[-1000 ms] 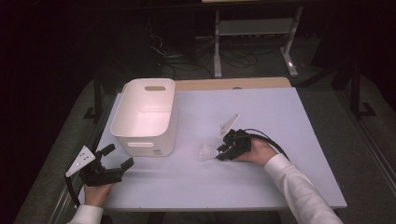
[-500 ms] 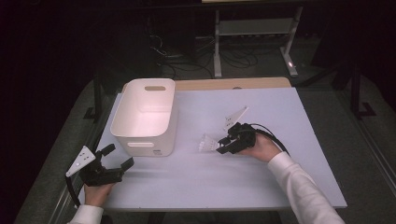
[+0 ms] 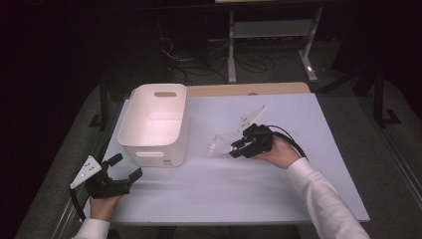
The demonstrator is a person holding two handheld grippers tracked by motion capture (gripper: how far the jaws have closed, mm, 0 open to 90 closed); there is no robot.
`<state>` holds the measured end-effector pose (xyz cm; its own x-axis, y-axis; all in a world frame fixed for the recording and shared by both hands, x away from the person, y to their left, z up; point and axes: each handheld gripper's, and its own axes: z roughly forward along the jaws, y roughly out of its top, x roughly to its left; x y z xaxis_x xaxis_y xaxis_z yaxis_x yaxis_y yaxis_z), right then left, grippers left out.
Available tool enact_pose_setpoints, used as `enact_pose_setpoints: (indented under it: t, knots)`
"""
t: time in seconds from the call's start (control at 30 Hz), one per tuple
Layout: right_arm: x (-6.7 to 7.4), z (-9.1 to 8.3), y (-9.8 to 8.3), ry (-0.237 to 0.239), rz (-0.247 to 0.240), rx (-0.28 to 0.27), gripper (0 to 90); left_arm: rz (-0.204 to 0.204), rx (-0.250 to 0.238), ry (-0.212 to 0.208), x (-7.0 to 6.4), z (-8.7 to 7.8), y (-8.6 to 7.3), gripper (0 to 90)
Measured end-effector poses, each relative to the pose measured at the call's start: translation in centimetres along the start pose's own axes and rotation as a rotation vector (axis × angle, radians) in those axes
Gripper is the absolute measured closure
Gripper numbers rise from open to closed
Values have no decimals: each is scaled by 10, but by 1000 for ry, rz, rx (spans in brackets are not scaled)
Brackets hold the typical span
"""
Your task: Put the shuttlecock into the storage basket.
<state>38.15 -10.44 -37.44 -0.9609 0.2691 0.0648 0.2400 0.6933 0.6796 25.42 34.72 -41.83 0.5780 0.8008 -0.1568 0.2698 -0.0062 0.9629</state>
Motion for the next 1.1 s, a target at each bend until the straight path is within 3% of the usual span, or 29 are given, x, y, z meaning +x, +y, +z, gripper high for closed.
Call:
enact_pose_setpoints:
  t: [0.6,0.7,1.1]
  knots:
    - [5,-22,32,-33,-10,-30,629,8,4,1,0,-1,1,0]
    - [4,-23,36,-31,-11,-59,629,6,1,0,0,0,0,0]
    - [1,-18,53,-32,-34,-73,629,12,1,-2,0,-1,1,0]
